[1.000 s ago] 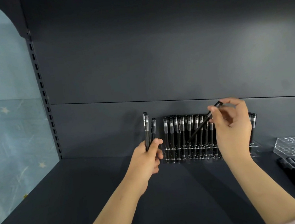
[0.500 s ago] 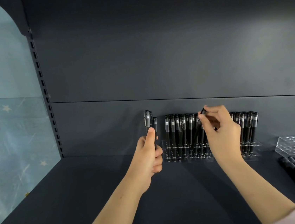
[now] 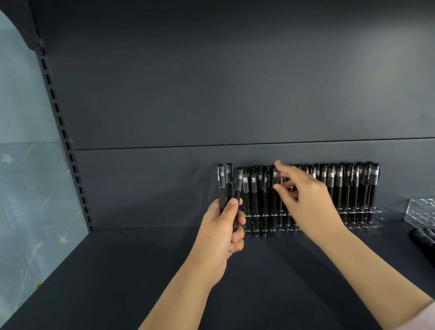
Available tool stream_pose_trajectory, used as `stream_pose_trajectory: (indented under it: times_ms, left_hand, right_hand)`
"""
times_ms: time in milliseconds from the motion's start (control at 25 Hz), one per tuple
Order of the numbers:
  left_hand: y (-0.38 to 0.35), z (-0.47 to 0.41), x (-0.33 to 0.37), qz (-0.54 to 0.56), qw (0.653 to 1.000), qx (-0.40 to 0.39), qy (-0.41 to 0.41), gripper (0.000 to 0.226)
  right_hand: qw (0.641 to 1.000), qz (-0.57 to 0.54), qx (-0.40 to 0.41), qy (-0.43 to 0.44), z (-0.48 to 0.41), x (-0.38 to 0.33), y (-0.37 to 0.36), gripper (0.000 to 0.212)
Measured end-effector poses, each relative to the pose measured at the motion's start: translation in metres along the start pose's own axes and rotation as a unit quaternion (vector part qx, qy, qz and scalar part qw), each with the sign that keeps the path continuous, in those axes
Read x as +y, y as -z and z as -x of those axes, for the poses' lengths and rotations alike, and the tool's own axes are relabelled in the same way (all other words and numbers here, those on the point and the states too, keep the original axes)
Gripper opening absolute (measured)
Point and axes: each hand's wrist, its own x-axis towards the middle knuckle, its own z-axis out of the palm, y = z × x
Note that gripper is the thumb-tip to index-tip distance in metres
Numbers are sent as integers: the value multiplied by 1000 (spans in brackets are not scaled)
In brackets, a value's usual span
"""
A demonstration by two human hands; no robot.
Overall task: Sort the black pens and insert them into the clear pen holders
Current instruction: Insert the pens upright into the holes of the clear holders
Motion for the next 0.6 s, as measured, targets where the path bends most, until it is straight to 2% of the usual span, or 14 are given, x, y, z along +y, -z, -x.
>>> stream_pose_trajectory:
  times_ms: [80,160,240,320,440,600]
  left_hand:
    - [1,0,0,6,1000,1,-11,22]
    - [1,1,-1,0,1000,-1,-18,22]
    - [1,2,-1,-22,999,-10,-22,21]
    - [0,3,-2,-45,998,-28,-21,22]
    - [-3,8,-3,-73,995,-62,-13,24]
    - [-5,10,-2,-89,993,-81,-9,27]
  right_hand:
    - [999,37,-36,-6,0,4,-2,46]
    - [999,37,-32,3,2,5,1,48]
    - [1000,-7,-11,-5,2,-1,6,43]
    - [994,-84,-19,-60,0,-10,11,33]
    - [964,-216,-71,-136,0,-22,14,18]
    - [899,-374,-62,-220,1,-29,17,11]
